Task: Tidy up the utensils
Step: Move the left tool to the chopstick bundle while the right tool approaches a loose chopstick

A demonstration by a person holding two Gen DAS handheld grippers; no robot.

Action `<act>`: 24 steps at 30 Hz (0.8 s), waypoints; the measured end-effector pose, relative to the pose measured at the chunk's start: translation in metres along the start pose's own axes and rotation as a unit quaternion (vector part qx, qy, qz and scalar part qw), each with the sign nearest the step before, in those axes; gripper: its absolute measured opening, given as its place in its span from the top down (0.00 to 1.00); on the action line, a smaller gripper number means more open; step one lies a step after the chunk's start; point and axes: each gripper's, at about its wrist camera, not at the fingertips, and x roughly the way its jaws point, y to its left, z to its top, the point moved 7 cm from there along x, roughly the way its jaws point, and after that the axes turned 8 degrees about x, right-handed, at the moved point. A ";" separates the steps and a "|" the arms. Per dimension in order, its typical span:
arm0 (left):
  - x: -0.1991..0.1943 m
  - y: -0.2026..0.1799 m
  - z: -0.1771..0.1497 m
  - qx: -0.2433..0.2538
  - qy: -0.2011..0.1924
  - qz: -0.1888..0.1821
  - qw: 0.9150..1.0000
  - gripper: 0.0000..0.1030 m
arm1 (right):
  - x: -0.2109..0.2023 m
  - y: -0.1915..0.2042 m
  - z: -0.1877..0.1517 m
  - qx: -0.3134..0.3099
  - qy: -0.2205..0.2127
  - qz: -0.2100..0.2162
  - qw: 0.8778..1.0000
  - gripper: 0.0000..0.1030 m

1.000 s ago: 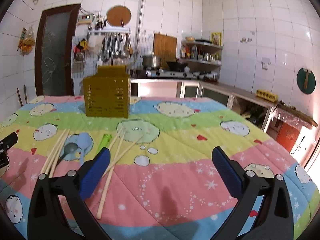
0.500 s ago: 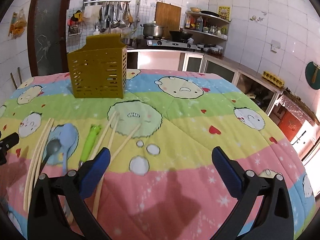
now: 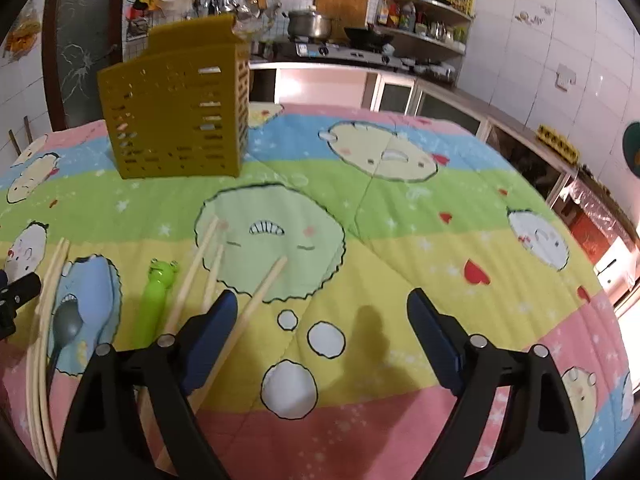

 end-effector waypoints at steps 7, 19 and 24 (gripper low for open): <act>0.004 0.000 0.000 -0.004 -0.001 -0.006 1.000 0.16 | 0.003 -0.004 -0.001 0.009 0.008 -0.001 1.000 0.22; 0.004 -0.001 0.000 0.003 0.006 -0.004 1.000 0.16 | 0.010 0.000 0.000 0.026 0.036 0.019 0.999 0.31; 0.007 -0.003 0.003 0.001 0.010 0.001 1.000 0.16 | 0.015 0.005 0.002 0.029 0.051 0.020 0.998 0.41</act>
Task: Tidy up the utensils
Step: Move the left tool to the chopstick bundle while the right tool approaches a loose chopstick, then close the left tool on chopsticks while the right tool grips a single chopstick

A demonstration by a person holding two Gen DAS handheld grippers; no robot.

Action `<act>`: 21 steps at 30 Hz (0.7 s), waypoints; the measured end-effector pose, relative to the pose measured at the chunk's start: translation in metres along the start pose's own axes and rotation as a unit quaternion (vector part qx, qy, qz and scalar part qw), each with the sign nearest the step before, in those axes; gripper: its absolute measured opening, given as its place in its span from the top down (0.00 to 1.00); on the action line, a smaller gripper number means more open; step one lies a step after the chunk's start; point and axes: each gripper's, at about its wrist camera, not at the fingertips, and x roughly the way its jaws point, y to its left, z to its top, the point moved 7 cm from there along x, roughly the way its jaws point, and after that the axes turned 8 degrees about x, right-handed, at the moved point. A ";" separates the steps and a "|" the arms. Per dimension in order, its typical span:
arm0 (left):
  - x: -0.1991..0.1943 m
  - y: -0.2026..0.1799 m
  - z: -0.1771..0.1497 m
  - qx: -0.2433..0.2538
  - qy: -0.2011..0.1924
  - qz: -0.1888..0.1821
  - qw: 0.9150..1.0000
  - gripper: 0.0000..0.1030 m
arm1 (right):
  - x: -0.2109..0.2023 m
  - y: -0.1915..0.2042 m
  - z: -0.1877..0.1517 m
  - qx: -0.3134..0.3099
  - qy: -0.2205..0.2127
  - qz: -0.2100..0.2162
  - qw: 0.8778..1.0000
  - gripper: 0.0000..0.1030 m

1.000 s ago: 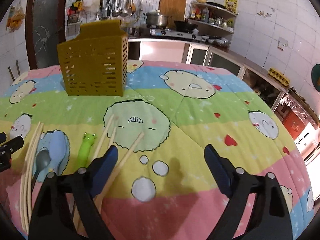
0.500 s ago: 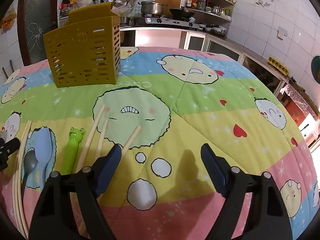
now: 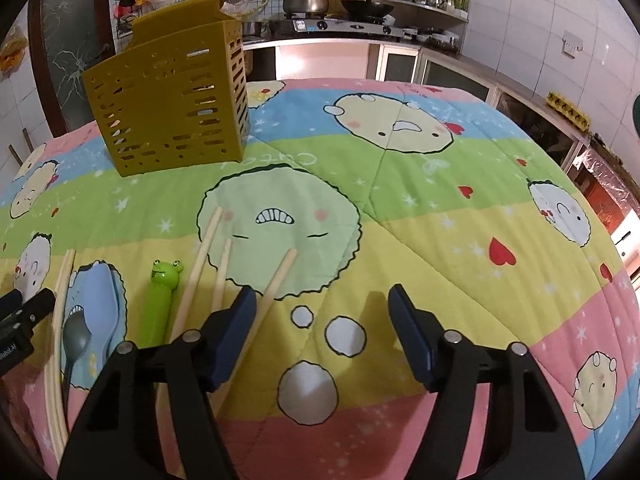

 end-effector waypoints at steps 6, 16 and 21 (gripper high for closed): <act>0.003 -0.001 0.002 0.004 0.009 0.004 1.000 0.16 | 0.009 0.012 -0.004 -0.016 0.019 -0.003 1.000 0.58; 0.011 -0.009 0.006 0.015 0.034 0.018 0.999 0.20 | 0.014 0.015 0.004 -0.028 0.033 0.017 0.999 0.85; 0.011 -0.020 0.012 0.025 0.044 0.010 0.999 0.40 | 0.015 0.012 0.005 -0.023 0.041 0.028 0.999 0.85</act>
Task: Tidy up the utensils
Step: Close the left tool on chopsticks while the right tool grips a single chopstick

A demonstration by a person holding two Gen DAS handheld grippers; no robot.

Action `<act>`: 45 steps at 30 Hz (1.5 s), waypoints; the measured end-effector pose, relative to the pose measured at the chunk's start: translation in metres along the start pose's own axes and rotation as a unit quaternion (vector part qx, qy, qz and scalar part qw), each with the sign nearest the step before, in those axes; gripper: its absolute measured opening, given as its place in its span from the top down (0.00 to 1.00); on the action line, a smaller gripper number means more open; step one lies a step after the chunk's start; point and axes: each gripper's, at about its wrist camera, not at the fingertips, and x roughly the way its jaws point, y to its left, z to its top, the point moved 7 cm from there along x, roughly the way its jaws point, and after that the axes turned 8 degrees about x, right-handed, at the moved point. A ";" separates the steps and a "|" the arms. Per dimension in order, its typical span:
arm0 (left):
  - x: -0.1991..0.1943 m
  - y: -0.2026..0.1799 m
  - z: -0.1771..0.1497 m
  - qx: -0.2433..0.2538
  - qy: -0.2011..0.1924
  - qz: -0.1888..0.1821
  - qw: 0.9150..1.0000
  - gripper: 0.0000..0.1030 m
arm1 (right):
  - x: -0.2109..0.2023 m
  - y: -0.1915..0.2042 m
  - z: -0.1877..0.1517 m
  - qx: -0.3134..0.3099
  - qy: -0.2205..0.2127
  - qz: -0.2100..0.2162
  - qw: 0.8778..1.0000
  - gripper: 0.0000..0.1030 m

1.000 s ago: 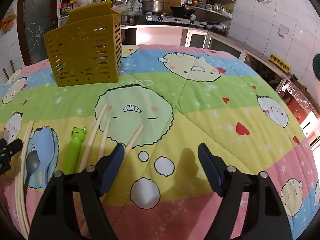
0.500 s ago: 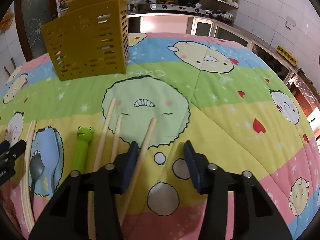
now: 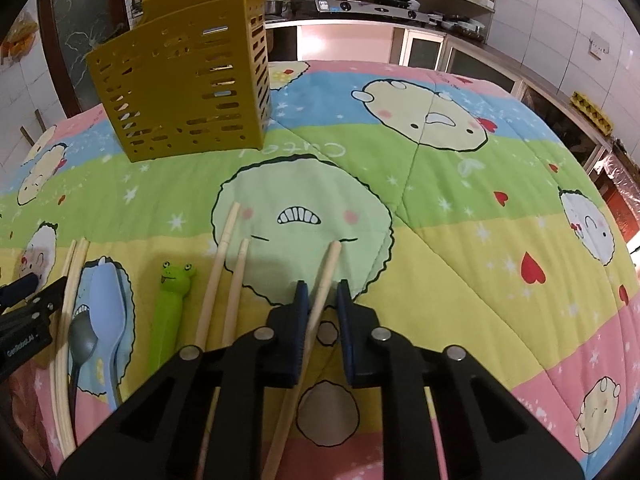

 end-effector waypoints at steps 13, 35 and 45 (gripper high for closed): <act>0.007 -0.011 0.013 0.004 0.006 -0.013 1.000 0.73 | 0.003 0.003 -0.002 -0.001 -0.005 -0.010 1.000 0.88; -0.021 -0.007 0.024 -0.017 -0.056 -0.058 0.997 0.96 | -0.046 0.009 0.019 0.038 -0.081 0.046 0.995 0.94; -0.091 0.009 0.035 -0.022 -0.165 -0.053 0.985 0.96 | -0.097 0.006 0.033 0.042 -0.167 0.083 0.982 0.94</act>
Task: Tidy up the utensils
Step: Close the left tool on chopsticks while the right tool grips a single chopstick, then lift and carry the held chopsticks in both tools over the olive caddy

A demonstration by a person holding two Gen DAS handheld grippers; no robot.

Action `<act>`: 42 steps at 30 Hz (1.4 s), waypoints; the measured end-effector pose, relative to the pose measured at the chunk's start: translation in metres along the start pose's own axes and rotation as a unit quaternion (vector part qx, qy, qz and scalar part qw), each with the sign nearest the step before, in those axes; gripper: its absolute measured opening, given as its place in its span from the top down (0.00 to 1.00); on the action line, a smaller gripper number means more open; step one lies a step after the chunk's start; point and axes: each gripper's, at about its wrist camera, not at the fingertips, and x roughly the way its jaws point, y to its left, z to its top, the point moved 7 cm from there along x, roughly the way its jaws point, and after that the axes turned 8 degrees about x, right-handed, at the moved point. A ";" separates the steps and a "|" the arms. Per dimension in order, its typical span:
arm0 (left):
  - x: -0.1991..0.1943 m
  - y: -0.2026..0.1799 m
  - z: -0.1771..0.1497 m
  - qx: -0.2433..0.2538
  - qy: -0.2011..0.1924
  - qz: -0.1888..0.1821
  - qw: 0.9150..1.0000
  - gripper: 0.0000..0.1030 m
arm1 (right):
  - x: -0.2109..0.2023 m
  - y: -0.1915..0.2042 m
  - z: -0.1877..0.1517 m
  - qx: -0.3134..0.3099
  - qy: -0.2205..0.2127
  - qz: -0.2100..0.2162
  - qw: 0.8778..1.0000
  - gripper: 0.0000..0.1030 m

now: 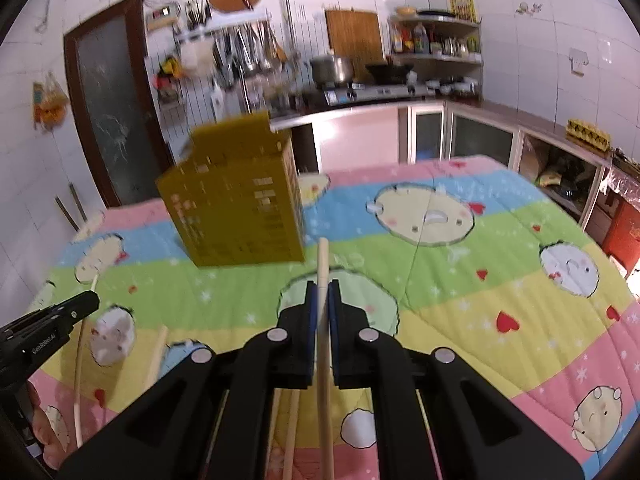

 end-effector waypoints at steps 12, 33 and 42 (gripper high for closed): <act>-0.058 0.013 0.002 -0.009 -0.074 0.009 0.997 0.96 | -0.052 0.006 0.015 -0.008 -0.071 0.034 0.997 0.94; -0.090 0.008 -0.007 0.016 -0.113 0.036 0.993 0.95 | -0.093 0.001 0.009 -0.008 -0.123 0.062 0.990 0.94; -0.092 0.012 -0.001 0.004 -0.124 0.041 0.991 0.96 | -0.096 -0.005 0.020 -0.014 -0.134 0.057 0.989 0.94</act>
